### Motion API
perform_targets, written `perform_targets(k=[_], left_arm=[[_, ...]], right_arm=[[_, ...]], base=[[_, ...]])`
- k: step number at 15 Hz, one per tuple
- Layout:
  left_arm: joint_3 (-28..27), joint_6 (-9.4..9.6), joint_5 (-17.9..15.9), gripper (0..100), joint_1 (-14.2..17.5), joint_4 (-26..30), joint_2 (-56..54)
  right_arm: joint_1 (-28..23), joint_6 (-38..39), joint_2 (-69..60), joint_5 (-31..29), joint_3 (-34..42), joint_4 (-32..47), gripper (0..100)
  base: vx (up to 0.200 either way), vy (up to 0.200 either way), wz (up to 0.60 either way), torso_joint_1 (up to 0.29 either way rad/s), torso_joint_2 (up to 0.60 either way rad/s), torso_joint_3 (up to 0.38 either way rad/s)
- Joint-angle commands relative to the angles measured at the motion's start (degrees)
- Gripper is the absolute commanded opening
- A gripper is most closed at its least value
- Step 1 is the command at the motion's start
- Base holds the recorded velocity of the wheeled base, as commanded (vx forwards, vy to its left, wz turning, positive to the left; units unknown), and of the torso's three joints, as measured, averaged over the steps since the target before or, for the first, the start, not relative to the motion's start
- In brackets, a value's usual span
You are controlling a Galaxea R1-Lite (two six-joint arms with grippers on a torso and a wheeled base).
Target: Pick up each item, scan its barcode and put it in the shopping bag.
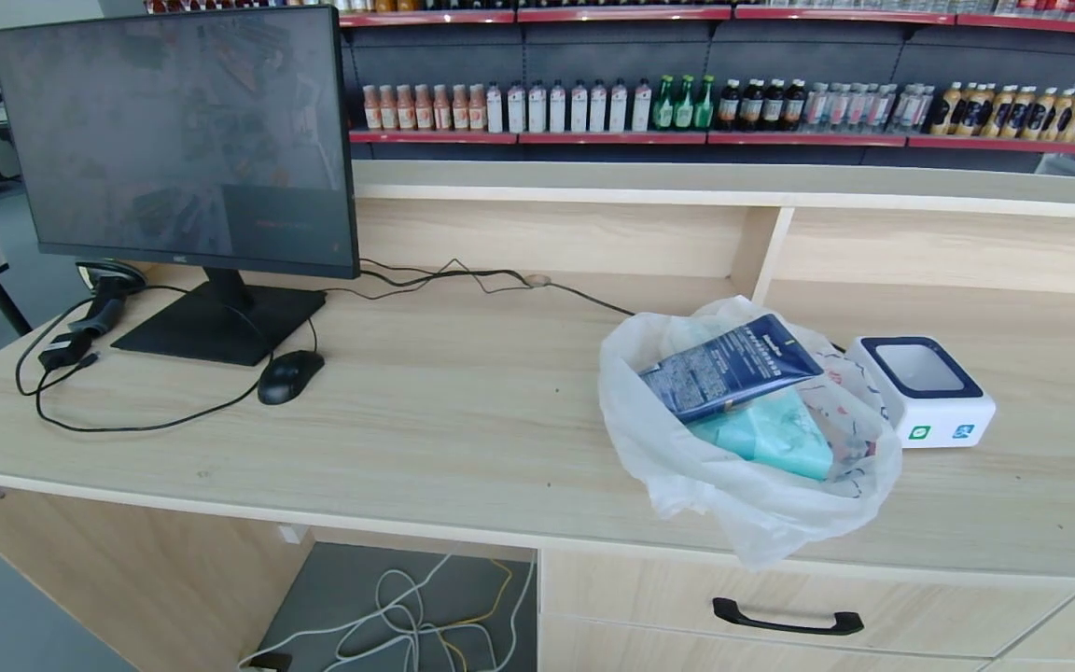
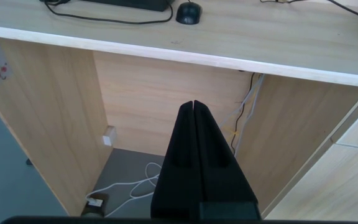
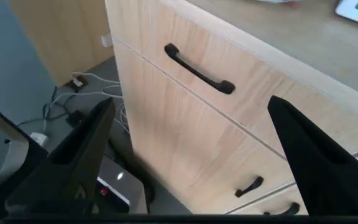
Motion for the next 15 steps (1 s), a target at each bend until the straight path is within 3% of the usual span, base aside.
perform_targets(k=[1,5,8,15], left_arm=[[0.0,-0.1,0.01,0,0.0,-0.01,0.06],[0.0,-0.1,0.01,0,0.0,-0.01,0.06],[0.0,-0.1,0.01,0,0.0,-0.01,0.06],[0.0,-0.1,0.01,0,0.0,-0.01,0.06]], right_arm=[[-15.61,0.14,-0.56,-0.09,-0.11,0.34,100],[-24.22,1.72,-4.77,-0.09,-0.2,0.34,100],[-20.0,3.39,-6.27,0.35,-0.11,-0.01,100],[-20.44,9.98,-11.63,-0.71,1.56,-0.89,100]], base=[[0.0,0.0,0.0,0.0,0.0,0.0],[0.0,0.0,0.0,0.0,0.0,0.0],[0.0,0.0,0.0,0.0,0.0,0.0],[0.0,0.0,0.0,0.0,0.0,0.0]])
